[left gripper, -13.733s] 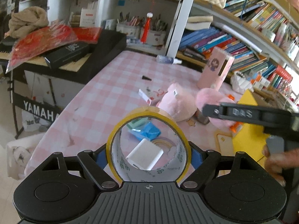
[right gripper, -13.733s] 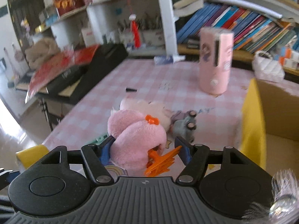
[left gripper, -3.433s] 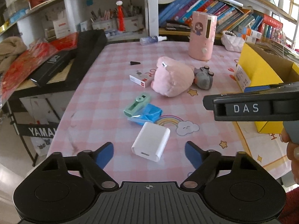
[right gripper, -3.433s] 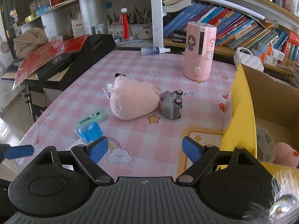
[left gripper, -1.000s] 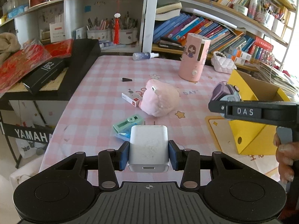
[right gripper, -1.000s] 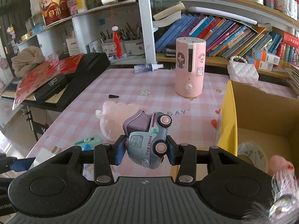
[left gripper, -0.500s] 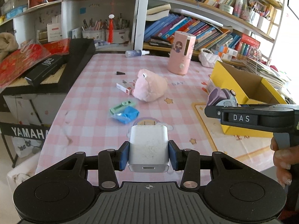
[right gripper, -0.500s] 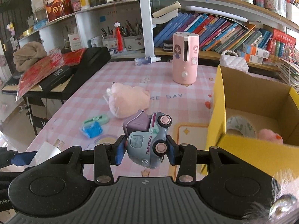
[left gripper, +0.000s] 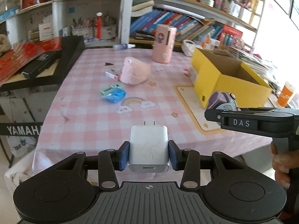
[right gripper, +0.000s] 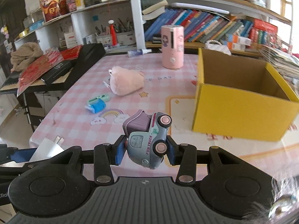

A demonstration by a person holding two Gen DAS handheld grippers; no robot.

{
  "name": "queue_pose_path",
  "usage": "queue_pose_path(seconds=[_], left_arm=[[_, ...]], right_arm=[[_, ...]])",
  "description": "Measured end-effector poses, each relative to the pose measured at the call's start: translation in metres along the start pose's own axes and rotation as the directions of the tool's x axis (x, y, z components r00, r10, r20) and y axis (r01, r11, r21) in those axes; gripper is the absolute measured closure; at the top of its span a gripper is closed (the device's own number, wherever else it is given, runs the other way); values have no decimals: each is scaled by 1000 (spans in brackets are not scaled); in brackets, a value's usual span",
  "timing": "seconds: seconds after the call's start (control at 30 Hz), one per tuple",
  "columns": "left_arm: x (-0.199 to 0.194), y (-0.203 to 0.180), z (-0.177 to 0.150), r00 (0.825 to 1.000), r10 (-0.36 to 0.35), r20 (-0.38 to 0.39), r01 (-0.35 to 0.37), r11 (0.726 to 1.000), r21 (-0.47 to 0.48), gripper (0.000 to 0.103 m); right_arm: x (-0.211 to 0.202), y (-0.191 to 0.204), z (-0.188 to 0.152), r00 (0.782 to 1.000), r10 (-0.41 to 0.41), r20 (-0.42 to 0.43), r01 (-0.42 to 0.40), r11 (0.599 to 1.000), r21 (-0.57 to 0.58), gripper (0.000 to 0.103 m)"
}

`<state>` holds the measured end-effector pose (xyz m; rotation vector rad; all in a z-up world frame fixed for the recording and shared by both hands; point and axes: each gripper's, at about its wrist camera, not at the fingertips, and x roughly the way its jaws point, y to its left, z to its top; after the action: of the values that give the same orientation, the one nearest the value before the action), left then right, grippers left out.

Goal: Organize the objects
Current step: 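Carry the charger and grey truck over the open yellow box with both tools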

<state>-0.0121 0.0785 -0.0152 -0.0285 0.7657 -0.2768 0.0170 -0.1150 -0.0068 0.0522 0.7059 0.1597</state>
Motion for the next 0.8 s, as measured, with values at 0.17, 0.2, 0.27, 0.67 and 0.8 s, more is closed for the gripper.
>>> queue_pose_path(seconds=[0.17,0.2,0.27,0.67,0.8], left_arm=[[-4,-13,-9,999,-36,-16,36,998,45,62],[-5,-15,-11,999,-45,-19,46,997,54,62],[-5,-22,-14,998,-65,-26,67,995,74,62],[0,-66,-18,981,-184,-63,193,960,205,62],[2,-76,-15,976,-207,-67,217,950,225,62]], right_arm=[[-16,-6,-20,999,-31,-9,31,999,38,62],[-20,-8,-24,999,-40,-10,40,998,48,62],[-27,-13,-31,998,-58,-9,59,996,68,62],[-65,-54,-62,979,-200,-26,200,954,224,62],[-71,-62,-68,973,-226,-35,228,943,241,62]])
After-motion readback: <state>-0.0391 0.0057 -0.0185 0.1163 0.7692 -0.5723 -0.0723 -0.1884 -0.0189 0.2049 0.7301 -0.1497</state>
